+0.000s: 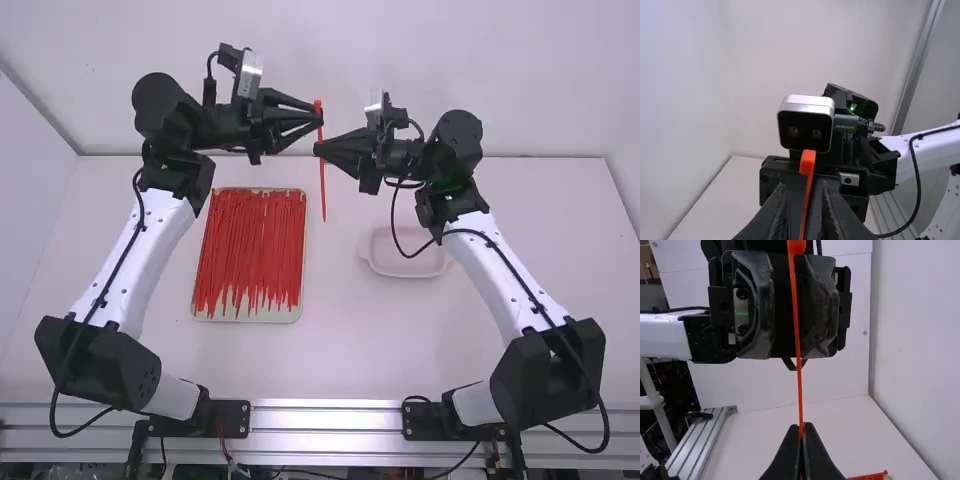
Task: Fasten the cable tie
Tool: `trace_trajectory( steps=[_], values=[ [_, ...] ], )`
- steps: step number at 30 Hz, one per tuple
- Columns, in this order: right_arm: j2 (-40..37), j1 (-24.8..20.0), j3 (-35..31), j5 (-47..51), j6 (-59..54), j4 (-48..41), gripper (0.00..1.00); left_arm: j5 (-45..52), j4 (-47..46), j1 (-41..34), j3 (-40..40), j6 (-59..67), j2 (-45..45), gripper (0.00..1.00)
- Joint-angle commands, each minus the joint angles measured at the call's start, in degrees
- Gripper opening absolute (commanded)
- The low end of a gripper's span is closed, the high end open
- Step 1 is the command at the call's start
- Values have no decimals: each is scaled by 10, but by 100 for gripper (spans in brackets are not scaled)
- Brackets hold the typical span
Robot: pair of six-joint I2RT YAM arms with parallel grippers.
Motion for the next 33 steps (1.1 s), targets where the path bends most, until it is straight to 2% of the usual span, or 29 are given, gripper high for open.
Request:
trace_trajectory(
  steps=[1, 6, 10, 16, 17, 18, 19, 23, 27, 33],
  values=[
    [4, -1, 14, -1, 2, 2, 0, -5, 9, -3, 17, 0, 0, 17],
    [4, -1, 14, -1, 2, 2, 0, -4, 13, -3, 17, 0, 0, 15],
    [4, 1, 14, -1, 2, 2, 0, -4, 13, -3, 17, 0, 0, 2],
    [4, -3, 14, -1, 2, 2, 0, -38, -13, -2, 17, 2, 0, 2],
    [4, -3, 14, -1, 7, 2, 16, -50, -25, 2, 17, 3, 0, 2],
    [4, -3, 14, -1, 14, 2, 18, -54, -29, 3, 17, 2, 0, 2],
    [4, -3, 14, 1, 31, 2, 99, -59, -35, 7, 17, 1, 0, 2],
    [4, -19, 14, -6, 78, -2, 100, -65, -49, 31, 17, 0, 0, 2],
    [4, -21, 14, -29, 61, -21, 100, -95, -72, 47, 17, 4, 0, 2],
    [5, -19, 14, -28, -82, -177, 100, -170, -167, 57, 17, 73, 0, 2]
  ],
)
